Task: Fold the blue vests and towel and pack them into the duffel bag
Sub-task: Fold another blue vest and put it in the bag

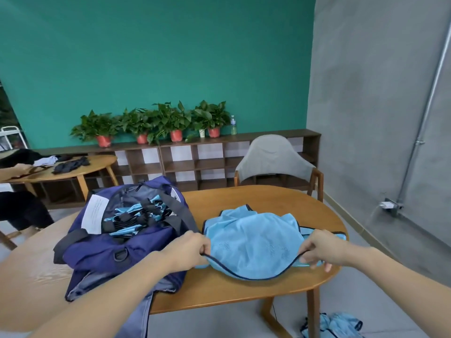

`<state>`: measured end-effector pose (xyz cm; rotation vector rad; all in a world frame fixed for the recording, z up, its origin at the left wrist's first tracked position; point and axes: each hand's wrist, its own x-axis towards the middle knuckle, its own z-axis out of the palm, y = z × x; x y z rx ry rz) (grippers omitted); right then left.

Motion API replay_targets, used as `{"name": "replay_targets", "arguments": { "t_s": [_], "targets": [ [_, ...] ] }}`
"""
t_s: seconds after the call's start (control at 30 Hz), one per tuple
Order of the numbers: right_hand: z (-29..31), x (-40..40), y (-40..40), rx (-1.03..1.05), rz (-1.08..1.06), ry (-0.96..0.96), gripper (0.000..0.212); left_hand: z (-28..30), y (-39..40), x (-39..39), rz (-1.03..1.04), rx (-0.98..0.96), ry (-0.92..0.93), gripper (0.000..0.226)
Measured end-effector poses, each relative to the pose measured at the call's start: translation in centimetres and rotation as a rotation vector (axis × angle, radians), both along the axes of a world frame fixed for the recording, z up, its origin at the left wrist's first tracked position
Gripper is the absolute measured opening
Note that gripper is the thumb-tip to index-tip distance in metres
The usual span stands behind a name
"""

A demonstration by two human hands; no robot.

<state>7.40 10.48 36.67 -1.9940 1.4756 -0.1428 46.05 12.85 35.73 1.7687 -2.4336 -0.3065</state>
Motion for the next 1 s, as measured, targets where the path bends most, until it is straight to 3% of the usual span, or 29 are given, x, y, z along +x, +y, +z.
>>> {"name": "replay_targets", "arguments": {
  "t_s": [0.23,0.4,0.53,0.6,0.77,0.9,1.0],
  "targets": [
    [2.5,-0.4,-7.5,-0.197,-0.239,-0.177,0.014,5.5,-8.1,-0.8,0.275,-0.231,0.143,0.027],
    [7.5,-0.1,-14.2,-0.52,-0.249,-0.028,0.025,11.3,-14.8,-0.9,0.407,-0.433,0.314,0.034],
    [10.3,1.2,-18.1,-0.756,-0.337,-0.098,0.029,13.6,-18.1,-2.0,0.464,-0.536,0.381,0.034],
    [10.2,1.7,-19.1,-0.777,-0.337,-0.125,0.029,12.9,-19.1,-2.6,0.448,-0.524,0.382,0.032],
    [5.1,1.6,-19.2,-0.627,-0.19,0.053,0.027,5.9,-19.6,-2.3,0.307,-0.374,0.238,0.031],
    [0.2,0.9,-17.9,-0.434,-0.124,0.288,0.023,0.2,-18.3,-2.0,0.234,-0.127,-0.135,0.019],
    [-1.9,1.2,-16.3,-0.359,-0.102,0.443,0.027,-1.9,-16.7,-2.7,0.197,-0.03,-0.222,0.016]
  ]
}}
